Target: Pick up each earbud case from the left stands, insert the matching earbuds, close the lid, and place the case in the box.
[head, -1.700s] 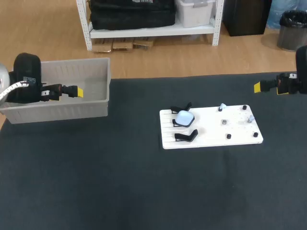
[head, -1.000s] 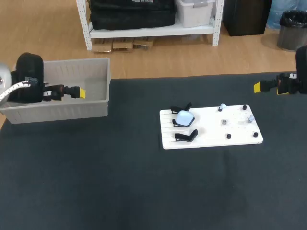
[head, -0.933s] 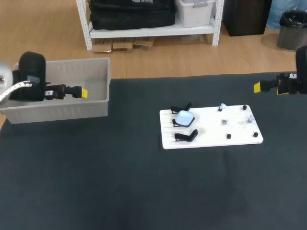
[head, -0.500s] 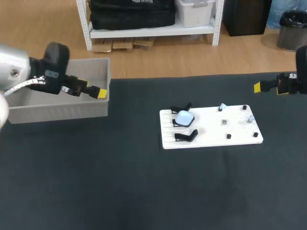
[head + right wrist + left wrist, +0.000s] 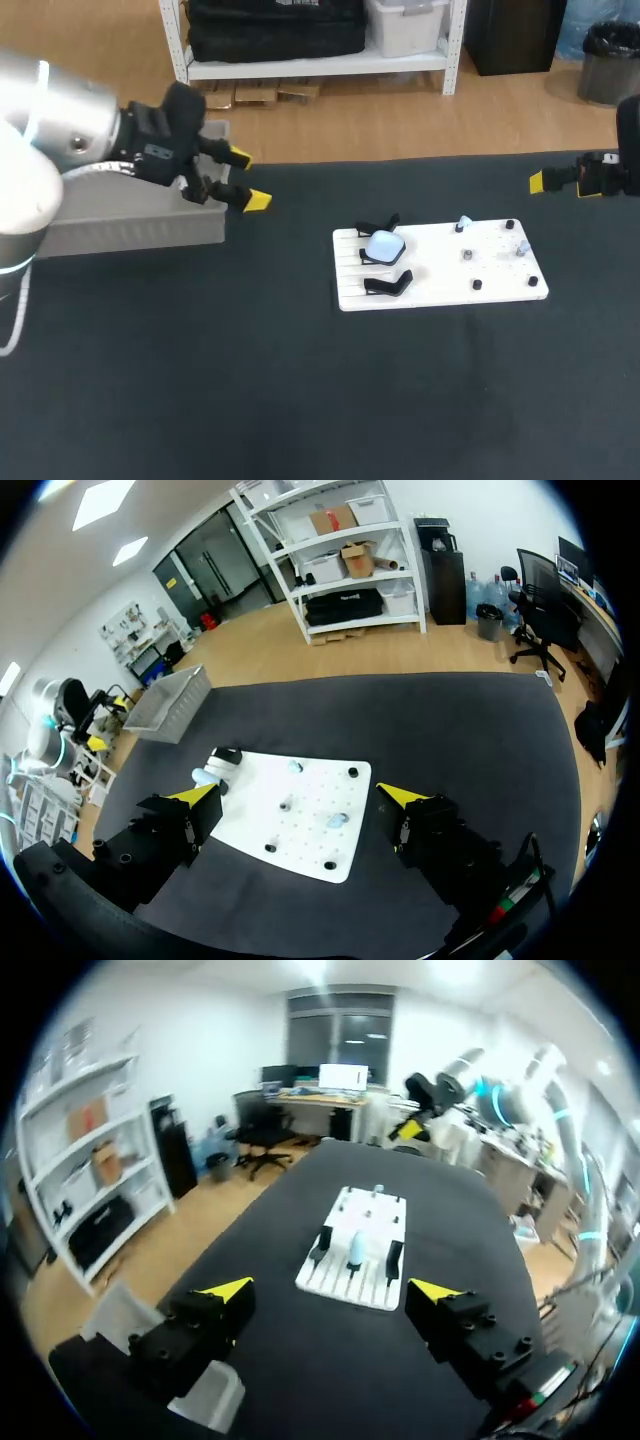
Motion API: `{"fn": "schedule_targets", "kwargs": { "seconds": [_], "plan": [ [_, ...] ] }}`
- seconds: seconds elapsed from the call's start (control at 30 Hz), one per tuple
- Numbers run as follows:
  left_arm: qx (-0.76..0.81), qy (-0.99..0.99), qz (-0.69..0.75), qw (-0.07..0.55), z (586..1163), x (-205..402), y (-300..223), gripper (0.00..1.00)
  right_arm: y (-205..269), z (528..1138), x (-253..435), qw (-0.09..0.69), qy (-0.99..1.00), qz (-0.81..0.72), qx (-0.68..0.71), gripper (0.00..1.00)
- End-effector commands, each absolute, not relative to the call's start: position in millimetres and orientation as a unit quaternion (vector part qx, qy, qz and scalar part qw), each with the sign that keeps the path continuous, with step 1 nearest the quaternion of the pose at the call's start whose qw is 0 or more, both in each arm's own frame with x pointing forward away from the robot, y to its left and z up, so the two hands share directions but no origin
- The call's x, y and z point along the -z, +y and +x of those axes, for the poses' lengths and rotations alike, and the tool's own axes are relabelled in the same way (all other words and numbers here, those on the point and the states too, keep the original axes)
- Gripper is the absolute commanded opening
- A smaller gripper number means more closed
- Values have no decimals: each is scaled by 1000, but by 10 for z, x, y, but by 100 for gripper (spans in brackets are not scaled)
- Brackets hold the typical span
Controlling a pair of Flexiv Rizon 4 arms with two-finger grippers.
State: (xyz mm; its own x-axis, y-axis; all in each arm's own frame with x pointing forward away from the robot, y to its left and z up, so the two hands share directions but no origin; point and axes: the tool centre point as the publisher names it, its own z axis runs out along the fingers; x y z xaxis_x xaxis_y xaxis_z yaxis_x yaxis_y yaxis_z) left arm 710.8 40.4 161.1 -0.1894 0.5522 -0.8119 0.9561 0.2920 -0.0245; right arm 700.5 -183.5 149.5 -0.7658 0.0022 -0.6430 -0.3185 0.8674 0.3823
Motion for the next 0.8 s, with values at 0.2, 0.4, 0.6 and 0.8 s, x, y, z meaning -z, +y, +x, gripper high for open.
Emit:
{"fn": "schedule_targets", "kwargs": {
  "seconds": [0.2,0.4,0.6,0.8],
  "plan": [
    [366,614,617,328,7224,-1385,-24,100,-1844,7009,-1491,331,907,-88,-244,100],
    [375,584,643,324,7125,-1265,-252,100,-1844,7009,-1491,331,907,-88,-244,100],
    [384,594,640,300,7072,-1013,-407,100,-1844,7009,-1491,331,907,-88,-244,100],
    [388,606,629,294,7028,-850,-506,96,-1844,7009,-1491,331,907,-88,-244,100]
  ]
}}
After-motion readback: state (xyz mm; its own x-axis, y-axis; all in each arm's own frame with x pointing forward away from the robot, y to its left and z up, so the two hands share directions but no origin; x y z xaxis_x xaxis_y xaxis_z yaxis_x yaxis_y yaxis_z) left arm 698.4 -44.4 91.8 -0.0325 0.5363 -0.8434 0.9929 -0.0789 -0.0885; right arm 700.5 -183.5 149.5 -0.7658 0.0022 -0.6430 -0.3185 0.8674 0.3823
